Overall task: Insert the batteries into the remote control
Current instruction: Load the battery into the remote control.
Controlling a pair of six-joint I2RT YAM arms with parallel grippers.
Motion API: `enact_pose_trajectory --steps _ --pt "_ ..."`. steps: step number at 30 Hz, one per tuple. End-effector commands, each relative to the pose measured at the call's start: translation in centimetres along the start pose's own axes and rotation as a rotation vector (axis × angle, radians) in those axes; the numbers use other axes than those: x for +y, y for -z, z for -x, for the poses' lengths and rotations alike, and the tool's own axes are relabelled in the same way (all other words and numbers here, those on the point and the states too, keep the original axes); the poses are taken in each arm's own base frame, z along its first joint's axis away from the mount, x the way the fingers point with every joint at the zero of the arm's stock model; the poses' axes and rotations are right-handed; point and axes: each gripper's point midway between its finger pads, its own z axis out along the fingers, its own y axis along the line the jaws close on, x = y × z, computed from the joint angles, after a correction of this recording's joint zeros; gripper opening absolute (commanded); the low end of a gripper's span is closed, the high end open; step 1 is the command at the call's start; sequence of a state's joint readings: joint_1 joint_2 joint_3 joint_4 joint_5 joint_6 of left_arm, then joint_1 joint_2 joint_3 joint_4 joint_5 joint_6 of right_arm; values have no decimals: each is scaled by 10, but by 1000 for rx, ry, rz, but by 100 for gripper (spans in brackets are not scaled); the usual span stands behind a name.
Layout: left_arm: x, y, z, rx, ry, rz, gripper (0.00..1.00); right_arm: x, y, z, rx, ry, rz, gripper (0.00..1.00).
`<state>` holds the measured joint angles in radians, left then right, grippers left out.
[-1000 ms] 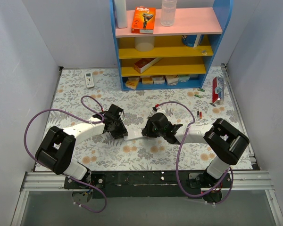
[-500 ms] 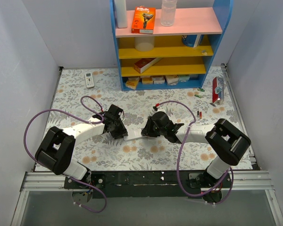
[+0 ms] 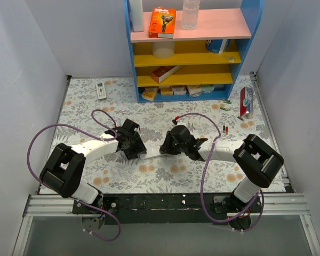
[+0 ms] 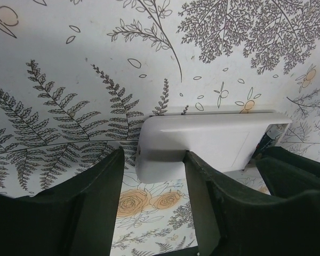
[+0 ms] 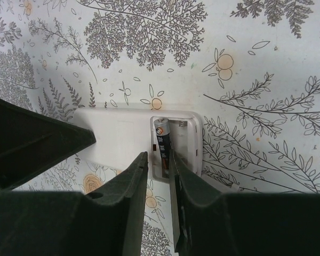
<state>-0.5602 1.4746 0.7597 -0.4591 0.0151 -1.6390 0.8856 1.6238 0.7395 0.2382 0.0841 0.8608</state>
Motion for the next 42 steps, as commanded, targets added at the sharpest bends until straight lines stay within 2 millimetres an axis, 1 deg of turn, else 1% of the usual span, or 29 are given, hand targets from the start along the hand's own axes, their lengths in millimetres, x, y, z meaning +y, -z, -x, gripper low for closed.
enact_pose_trajectory --steps 1,5,6,10,15,16,18,19,20,21,22,23,24,25,26,29,37,39,42 --pt "16 1 -14 35 -14 47 50 28 9 22 -53 25 56 30" --pt "16 3 -14 31 -15 44 57 31 13 28 -65 42 55 30" --pt "18 3 -9 5 -16 58 59 31 14 29 -68 52 55 30" --pt "16 6 -8 -3 -19 47 64 32 18 33 -75 75 44 30" --pt "11 12 -3 -22 -30 30 68 35 29 48 -103 158 17 29" --pt "11 13 -2 -26 -36 26 70 33 30 50 -100 178 2 29" --pt "7 15 0 -33 -45 12 73 34 32 53 -60 232 -28 29" --pt "6 15 0 -31 -56 6 74 33 32 52 -40 247 -43 29" --pt "3 16 0 -29 -60 -7 75 30 27 49 -10 260 -65 29" --pt "3 15 -1 -25 -64 -6 75 30 29 48 29 277 -91 28" --pt "2 14 -1 -19 -68 -10 75 30 29 48 45 282 -101 28" --pt "0 13 0 -23 -80 -14 75 25 24 44 72 285 -122 28" --pt "-5 13 -3 1 -86 -36 75 24 23 41 93 289 -127 28" --pt "-5 11 -3 8 -90 -32 75 25 24 42 110 288 -135 27" --pt "-6 10 -4 14 -101 -36 75 21 19 37 137 285 -151 27" --pt "-10 8 -4 27 -115 -42 72 23 17 34 181 282 -162 27" --pt "-5 3 -8 44 -119 -31 59 22 15 31 214 257 -188 26" --pt "-4 1 -9 49 -117 -24 57 22 14 31 222 257 -198 26" --pt "-4 0 -9 50 -109 -20 51 20 10 32 230 252 -204 26"
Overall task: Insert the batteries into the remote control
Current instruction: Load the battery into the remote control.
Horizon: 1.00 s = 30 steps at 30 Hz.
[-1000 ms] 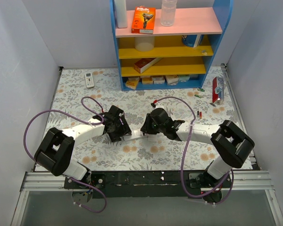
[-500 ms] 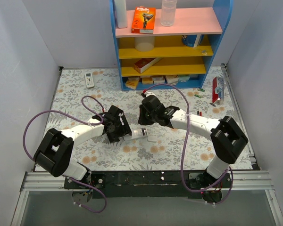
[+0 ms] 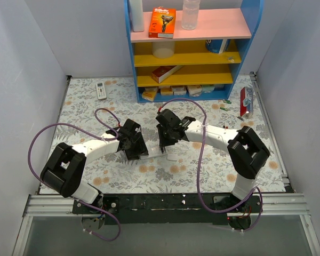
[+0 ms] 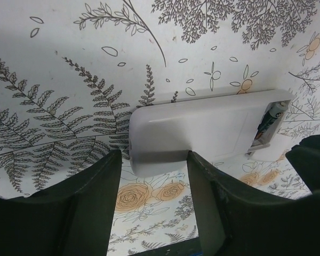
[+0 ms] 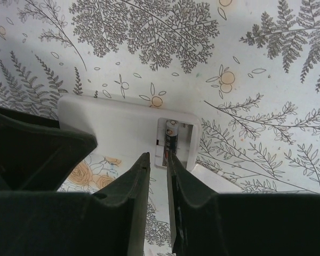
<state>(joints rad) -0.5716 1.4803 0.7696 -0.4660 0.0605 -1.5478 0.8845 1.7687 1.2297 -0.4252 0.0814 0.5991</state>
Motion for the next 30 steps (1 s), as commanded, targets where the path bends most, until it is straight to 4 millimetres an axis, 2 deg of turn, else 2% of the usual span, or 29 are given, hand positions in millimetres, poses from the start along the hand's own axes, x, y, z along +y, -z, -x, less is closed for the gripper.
enact_pose_trajectory --steps 1,5,9,18,30 --pt "1 -3 -1 11 -6 11 50 6 1 13 -5 -17 7 26" --pt "4 -4 -3 17 4 20 43 4 -4 13 -1 -26 3 26" --pt "4 -4 -3 17 1 22 41 3 -7 14 5 -28 -8 25" --pt "5 -5 -4 19 2 26 38 1 -13 17 15 -29 -18 20" --pt "3 -5 -3 18 0 21 37 0 -19 19 21 -40 -20 20"
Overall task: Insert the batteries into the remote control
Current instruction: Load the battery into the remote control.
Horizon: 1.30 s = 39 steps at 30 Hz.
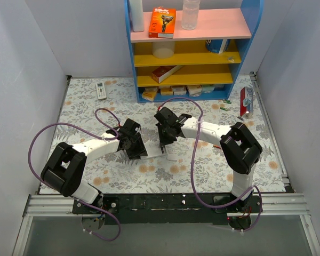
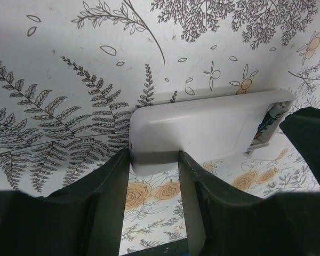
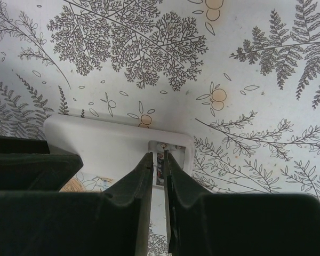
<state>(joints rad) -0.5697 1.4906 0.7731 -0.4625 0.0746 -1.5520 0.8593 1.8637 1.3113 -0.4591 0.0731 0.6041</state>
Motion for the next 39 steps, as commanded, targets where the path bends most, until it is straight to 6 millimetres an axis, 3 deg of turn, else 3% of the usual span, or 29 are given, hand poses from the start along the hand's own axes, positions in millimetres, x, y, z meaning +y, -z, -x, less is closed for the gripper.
enact_pose_trajectory --steps 1,23,31,39 --pt "6 -4 -3 7 -6 29 37 4 -2 9 -11 -15 7 20" --pt "5 -4 -3 10 -3 27 36 -7 -11 -11 24 -62 -8 18" --pt "6 -5 -4 15 -1 31 36 -9 -11 -19 26 -90 3 7" --pt "7 -4 -4 12 -1 33 36 -9 -6 -8 7 -79 8 3"
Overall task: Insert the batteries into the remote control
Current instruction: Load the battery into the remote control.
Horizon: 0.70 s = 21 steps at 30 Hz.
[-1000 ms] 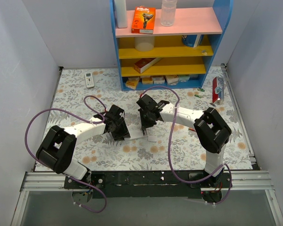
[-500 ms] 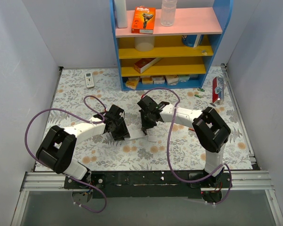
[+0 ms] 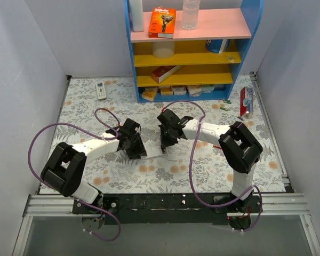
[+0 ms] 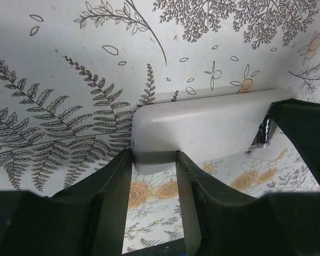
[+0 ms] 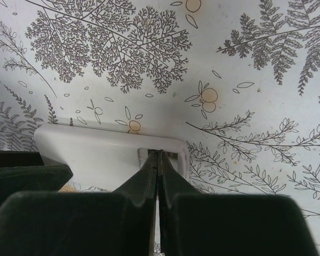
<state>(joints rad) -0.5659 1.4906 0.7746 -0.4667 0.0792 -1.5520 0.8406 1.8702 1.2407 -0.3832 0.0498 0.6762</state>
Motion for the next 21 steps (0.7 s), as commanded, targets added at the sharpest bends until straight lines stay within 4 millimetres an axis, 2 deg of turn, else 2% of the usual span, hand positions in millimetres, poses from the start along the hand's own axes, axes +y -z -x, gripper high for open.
enact_pose_trajectory --steps 1,10,19,21 --pt "7 -4 -4 7 -5 34 36 -2 8 1 1 23 -6 4" --pt "5 -4 -2 2 -3 32 36 -2 22 2 70 107 -36 23" --pt "6 -5 -3 8 -3 33 36 -2 15 -4 113 161 -28 23" --pt "5 -4 -3 5 -3 31 36 6 16 -4 120 188 13 22"
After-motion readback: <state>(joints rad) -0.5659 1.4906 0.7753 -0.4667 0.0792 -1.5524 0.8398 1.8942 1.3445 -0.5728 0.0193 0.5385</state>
